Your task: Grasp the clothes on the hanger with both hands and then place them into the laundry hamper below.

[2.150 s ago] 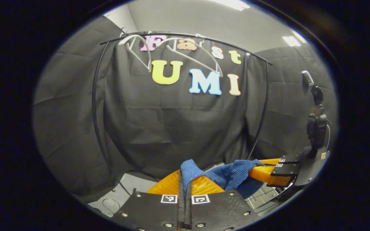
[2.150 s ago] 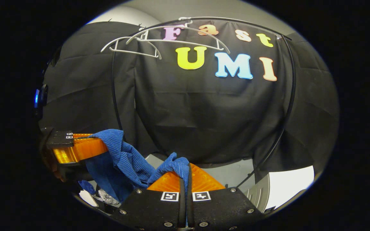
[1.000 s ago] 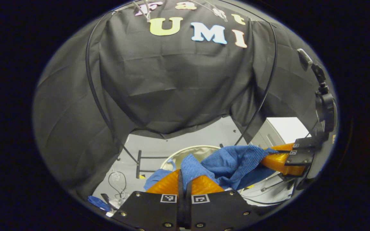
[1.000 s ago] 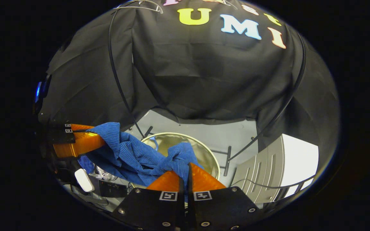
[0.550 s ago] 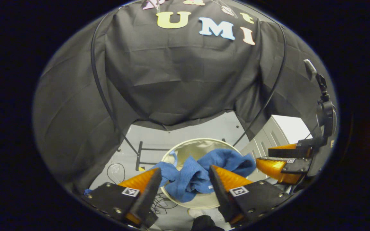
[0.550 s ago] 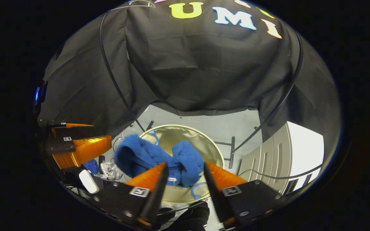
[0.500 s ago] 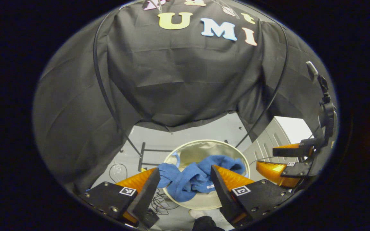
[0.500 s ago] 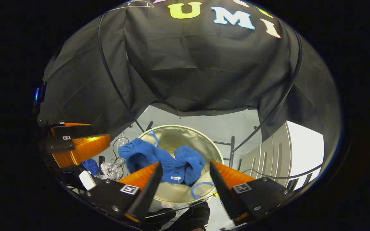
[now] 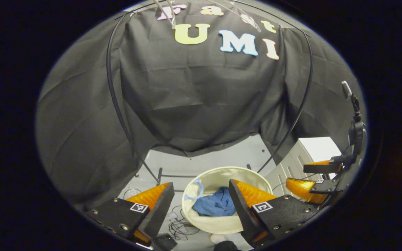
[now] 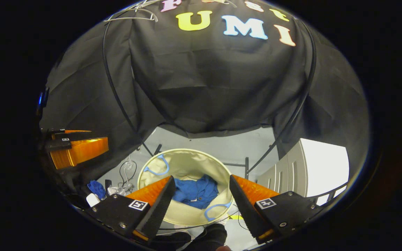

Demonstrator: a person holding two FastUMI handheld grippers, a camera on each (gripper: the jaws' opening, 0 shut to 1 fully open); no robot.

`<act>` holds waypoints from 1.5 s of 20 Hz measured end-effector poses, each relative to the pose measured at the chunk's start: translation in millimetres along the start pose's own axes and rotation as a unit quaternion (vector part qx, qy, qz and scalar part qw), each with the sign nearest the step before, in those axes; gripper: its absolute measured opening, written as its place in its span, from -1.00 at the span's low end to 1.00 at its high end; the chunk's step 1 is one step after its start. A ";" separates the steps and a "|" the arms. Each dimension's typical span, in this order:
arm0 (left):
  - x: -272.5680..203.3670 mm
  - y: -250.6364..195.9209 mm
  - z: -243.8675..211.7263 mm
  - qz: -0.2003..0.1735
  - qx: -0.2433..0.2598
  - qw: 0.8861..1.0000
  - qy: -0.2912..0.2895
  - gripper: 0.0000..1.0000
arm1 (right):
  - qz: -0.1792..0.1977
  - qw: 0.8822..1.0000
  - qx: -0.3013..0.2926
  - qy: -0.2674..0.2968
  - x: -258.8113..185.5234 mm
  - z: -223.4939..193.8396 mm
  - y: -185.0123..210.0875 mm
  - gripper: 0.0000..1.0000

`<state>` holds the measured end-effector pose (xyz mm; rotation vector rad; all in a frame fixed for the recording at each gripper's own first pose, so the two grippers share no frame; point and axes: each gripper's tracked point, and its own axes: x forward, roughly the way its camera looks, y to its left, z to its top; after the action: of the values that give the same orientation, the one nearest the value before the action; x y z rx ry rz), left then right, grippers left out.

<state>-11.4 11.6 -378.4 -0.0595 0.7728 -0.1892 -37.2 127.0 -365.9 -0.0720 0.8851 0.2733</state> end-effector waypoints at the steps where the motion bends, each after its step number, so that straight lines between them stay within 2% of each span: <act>1: -5.8 -0.9 13.0 -0.001 0.001 1.000 -0.012 0.82 | -0.004 1.000 0.004 -0.013 -7.0 8.4 -4.6 0.93; 5: -40.5 -5.1 72.8 0.000 0.015 0.997 -0.082 0.84 | -0.020 0.997 0.013 -0.077 -44.7 54.1 -30.1 0.92; 8: -71.1 -15.9 108.0 -0.001 0.026 0.992 -0.125 0.81 | -0.036 0.991 0.020 -0.129 -77.9 88.5 -54.5 0.93; 10: -86.8 -25.6 132.0 0.001 0.031 0.989 -0.147 0.83 | -0.032 0.985 0.033 -0.164 -102.3 111.0 -62.0 0.93; 14: -134.9 -49.3 187.9 0.002 0.028 0.978 -0.206 0.82 | -0.051 0.969 0.026 -0.241 -164.5 155.1 -84.7 0.92; 18: -192.4 -74.1 226.9 -0.002 0.024 0.965 -0.262 0.82 | -0.064 0.949 0.027 -0.307 -226.4 183.4 -97.2 0.87; 19: -206.2 -79.6 235.3 -0.003 0.024 0.961 -0.276 0.82 | -0.068 0.944 0.025 -0.321 -240.9 188.4 -100.5 0.92; 26: -267.0 -75.4 261.5 0.035 0.023 0.938 -0.343 0.80 | -0.080 0.920 0.009 -0.383 -308.6 197.8 -114.0 0.86; 30: -291.8 -64.7 250.6 0.061 0.029 0.933 -0.355 0.80 | -0.097 0.910 0.020 -0.402 -326.0 193.5 -125.1 0.92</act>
<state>-50.1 0.1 9.6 -0.0195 0.0463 -0.0615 -54.0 -26.9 2.1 -0.0048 0.0567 0.0782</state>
